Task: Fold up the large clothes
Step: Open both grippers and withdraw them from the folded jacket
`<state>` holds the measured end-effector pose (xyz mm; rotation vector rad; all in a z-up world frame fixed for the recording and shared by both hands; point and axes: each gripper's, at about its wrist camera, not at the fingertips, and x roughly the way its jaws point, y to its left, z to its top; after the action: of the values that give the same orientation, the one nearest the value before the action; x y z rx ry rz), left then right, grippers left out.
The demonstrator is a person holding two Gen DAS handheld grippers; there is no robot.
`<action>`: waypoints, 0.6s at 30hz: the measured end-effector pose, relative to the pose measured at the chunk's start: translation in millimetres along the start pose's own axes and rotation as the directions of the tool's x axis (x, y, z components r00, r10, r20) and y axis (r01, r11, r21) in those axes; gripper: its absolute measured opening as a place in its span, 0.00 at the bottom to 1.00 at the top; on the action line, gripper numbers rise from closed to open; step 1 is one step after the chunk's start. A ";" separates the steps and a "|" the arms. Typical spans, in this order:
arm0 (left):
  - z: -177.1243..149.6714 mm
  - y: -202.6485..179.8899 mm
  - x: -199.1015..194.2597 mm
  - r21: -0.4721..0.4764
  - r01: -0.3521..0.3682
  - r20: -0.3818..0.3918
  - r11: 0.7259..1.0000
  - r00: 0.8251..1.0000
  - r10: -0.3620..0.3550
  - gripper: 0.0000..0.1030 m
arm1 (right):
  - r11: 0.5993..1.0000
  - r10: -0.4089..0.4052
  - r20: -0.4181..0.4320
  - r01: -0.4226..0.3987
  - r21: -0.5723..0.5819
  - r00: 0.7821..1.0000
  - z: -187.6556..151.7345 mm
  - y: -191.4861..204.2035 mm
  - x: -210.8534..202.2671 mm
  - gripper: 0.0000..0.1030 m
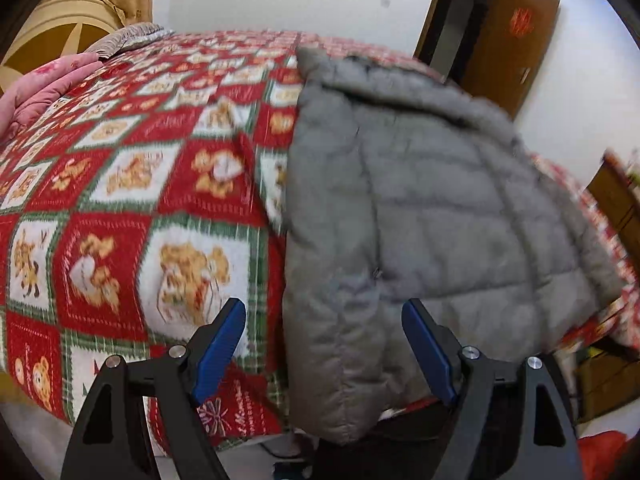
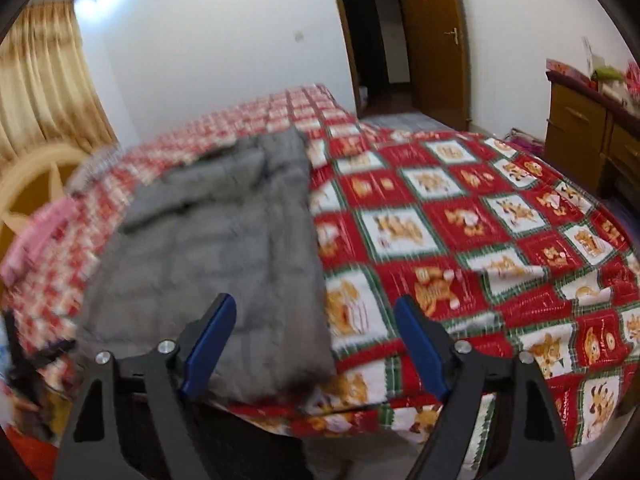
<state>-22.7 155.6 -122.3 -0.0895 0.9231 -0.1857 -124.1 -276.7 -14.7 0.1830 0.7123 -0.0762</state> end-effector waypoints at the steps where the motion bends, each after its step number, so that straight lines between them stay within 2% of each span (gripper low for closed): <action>1: -1.0 -2.7 5.6 0.003 -0.017 -0.023 1.000 1.000 0.017 0.78 | 1.000 -0.016 -0.006 0.015 -0.016 1.000 -4.7 0.4 3.1 0.80; 4: -3.5 -5.6 12.1 0.001 -0.022 -0.049 1.000 0.999 0.022 0.78 | 0.996 -0.058 -0.023 0.056 -0.076 0.998 -16.6 9.7 11.7 0.80; 8: -7.2 -9.1 20.1 0.004 -0.056 -0.076 0.998 0.996 0.056 0.78 | 0.991 -0.093 -0.041 0.088 -0.100 0.995 -21.3 12.0 26.3 0.79; 14: -12.9 -13.4 22.8 0.008 -0.048 -0.076 0.999 0.996 0.048 0.78 | 0.980 -0.147 -0.071 0.135 -0.146 0.987 -30.5 18.0 44.3 0.79; 18: -17.9 -17.3 24.4 0.018 -0.025 -0.090 1.000 0.996 0.026 0.78 | 0.983 -0.146 -0.090 0.134 -0.129 0.985 -36.2 15.1 50.5 0.79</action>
<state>-24.7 133.9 -149.5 -0.0540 1.0117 -0.1750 -107.2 -255.2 -72.5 0.0186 0.8264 -0.1583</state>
